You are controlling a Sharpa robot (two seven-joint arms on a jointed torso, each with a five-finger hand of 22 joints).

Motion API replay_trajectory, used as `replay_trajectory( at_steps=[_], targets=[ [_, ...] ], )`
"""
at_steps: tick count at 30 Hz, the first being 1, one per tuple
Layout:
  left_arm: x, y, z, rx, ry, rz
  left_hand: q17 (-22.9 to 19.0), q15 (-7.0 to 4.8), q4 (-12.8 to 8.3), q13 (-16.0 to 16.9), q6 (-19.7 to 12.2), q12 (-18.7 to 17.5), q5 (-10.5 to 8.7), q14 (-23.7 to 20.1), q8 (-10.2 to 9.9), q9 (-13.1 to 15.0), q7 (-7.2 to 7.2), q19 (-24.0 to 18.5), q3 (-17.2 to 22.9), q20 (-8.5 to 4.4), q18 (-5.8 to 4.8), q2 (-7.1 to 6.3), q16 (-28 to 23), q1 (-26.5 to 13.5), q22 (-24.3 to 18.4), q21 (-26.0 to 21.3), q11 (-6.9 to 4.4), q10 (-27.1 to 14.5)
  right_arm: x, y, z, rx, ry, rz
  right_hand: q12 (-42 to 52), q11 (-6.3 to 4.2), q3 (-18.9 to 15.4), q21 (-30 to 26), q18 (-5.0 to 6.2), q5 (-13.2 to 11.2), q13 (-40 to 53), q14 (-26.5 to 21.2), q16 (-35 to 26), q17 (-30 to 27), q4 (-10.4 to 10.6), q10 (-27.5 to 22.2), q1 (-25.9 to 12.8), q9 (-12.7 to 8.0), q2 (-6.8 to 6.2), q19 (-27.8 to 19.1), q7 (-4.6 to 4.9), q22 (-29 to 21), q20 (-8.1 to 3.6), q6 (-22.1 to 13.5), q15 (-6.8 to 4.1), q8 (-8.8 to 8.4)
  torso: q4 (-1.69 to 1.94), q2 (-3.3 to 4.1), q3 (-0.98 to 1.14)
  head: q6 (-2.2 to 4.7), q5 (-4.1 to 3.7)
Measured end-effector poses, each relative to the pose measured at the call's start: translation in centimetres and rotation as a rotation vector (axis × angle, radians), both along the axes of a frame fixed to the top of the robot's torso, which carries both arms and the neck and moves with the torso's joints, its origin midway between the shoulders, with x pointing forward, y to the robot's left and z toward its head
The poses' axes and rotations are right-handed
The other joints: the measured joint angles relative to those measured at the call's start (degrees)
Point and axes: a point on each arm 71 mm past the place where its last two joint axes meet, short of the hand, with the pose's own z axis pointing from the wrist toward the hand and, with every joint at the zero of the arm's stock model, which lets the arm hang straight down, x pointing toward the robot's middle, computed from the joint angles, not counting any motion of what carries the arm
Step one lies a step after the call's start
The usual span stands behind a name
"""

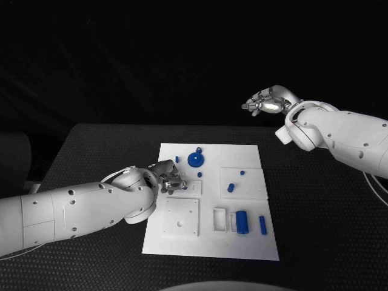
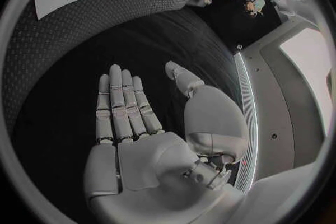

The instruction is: Assemble the parts on the task board

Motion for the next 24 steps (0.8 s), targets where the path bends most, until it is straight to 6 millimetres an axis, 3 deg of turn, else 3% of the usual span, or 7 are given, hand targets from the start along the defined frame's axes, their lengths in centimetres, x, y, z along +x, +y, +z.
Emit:
replay_trajectory(
  at_steps=[15,19,24],
  targets=[
    [0.11,-0.14,0.01,0.015,0.012,-0.015,0.00,-0.07,-0.16,0.12,0.18,1.05,1.18,0.28,0.37,0.25,0.18,0.00,-0.16,0.00,0.00,-0.51,0.66,0.46,-0.01,0.43,-0.17,0.17,-0.05,0.13,-0.07,0.002,0.002,0.003,0.00,0.00,0.00,-0.23,0.00,0.22,0.00,0.00,0.00,0.05,0.00,0.00,0.00,-0.05,0.00,0.00,0.00,0.06,0.00,0.00,0.00,0.00,-0.01,0.01,-0.02,-0.01,0.00],
    [0.13,-0.17,0.04,0.019,0.014,-0.019,0.01,-0.07,-0.32,0.29,0.24,1.92,2.68,0.30,0.68,0.28,0.24,0.00,-0.32,0.00,-0.02,-0.52,1.45,0.45,-0.01,0.87,-0.21,0.21,-0.07,0.12,-0.13,0.002,0.004,0.003,0.00,0.00,0.00,-0.23,0.00,0.22,0.00,0.00,0.00,0.05,0.00,0.00,0.00,-0.05,0.00,0.00,0.00,0.06,0.00,0.00,0.00,0.00,-0.01,0.01,-0.02,-0.08,-0.03],
    [0.15,-0.21,0.02,0.021,0.016,-0.021,0.18,-0.29,-0.77,0.68,0.34,3.55,5.94,0.70,1.66,0.23,0.33,0.00,-0.76,0.00,-0.03,-0.79,2.97,0.12,-0.02,1.32,-0.38,0.38,-0.07,0.10,-0.14,0.002,0.004,0.003,0.00,0.00,0.00,-0.23,0.00,0.22,0.00,0.00,0.00,0.05,0.00,0.00,0.00,-0.05,0.00,0.00,0.00,0.11,0.00,0.00,0.00,0.00,-0.01,0.02,-0.01,-0.10,-0.03]
  ],
)
